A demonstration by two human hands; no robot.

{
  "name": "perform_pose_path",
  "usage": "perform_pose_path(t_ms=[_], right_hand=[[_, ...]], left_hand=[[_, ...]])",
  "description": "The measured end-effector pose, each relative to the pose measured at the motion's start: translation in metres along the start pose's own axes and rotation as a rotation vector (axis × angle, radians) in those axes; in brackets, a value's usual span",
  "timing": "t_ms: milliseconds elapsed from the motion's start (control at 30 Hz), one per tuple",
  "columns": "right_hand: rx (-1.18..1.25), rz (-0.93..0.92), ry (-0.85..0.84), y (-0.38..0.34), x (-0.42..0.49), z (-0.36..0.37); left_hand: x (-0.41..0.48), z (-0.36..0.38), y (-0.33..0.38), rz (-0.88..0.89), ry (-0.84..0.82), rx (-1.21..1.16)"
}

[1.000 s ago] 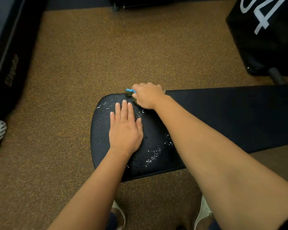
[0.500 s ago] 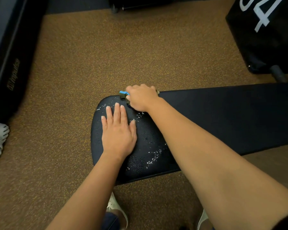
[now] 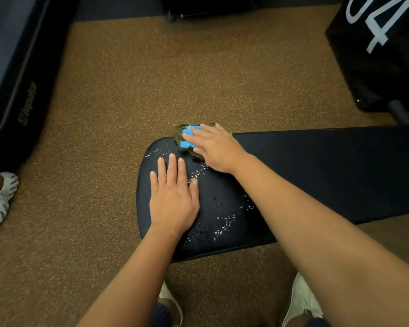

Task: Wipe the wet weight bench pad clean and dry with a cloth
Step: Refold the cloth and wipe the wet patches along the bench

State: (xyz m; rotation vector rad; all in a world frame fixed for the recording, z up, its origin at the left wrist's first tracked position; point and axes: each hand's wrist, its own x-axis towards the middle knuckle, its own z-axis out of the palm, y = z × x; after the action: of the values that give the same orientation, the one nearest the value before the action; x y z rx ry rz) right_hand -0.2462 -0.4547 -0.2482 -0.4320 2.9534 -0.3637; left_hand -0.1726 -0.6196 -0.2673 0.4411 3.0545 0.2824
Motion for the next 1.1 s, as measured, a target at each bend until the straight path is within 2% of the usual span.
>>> perform_pose_path(t_ms=[100, 200, 300, 400, 500, 600, 700, 800, 967, 1100], right_hand=[[-0.011, 0.101, 0.004, 0.007, -0.002, -0.002], [-0.013, 0.233, -0.006, -0.018, 0.023, -0.004], [-0.02, 0.096, -0.023, -0.037, 0.038, -0.002], [-0.003, -0.054, -0.051, -0.024, 0.031, 0.0], [0.003, -0.011, -0.067, -0.015, 0.031, -0.002], [-0.03, 0.045, -0.047, -0.036, 0.04, 0.0], [-0.046, -0.082, -0.043, -0.046, 0.038, 0.006], [0.0, -0.193, -0.093, -0.024, 0.028, 0.001], [-0.031, -0.017, -0.097, -0.031, 0.034, -0.002], [-0.033, -0.111, -0.091, -0.05, 0.036, 0.005]], left_hand=[[-0.006, 0.001, -0.001, 0.004, -0.004, 0.014], [-0.011, 0.002, 0.0, -0.003, -0.007, 0.015], [-0.015, 0.002, 0.003, -0.012, -0.003, 0.018], [-0.019, 0.003, 0.003, -0.012, -0.006, 0.021], [-0.02, 0.005, 0.004, -0.012, 0.0, 0.035], [-0.021, 0.006, 0.004, -0.011, 0.008, 0.045], [-0.02, 0.007, 0.004, -0.013, 0.018, 0.044], [-0.022, 0.006, 0.003, 0.0, 0.02, 0.039], [-0.022, 0.008, 0.004, -0.008, 0.016, 0.039], [-0.021, 0.007, 0.004, -0.01, 0.034, 0.032]])
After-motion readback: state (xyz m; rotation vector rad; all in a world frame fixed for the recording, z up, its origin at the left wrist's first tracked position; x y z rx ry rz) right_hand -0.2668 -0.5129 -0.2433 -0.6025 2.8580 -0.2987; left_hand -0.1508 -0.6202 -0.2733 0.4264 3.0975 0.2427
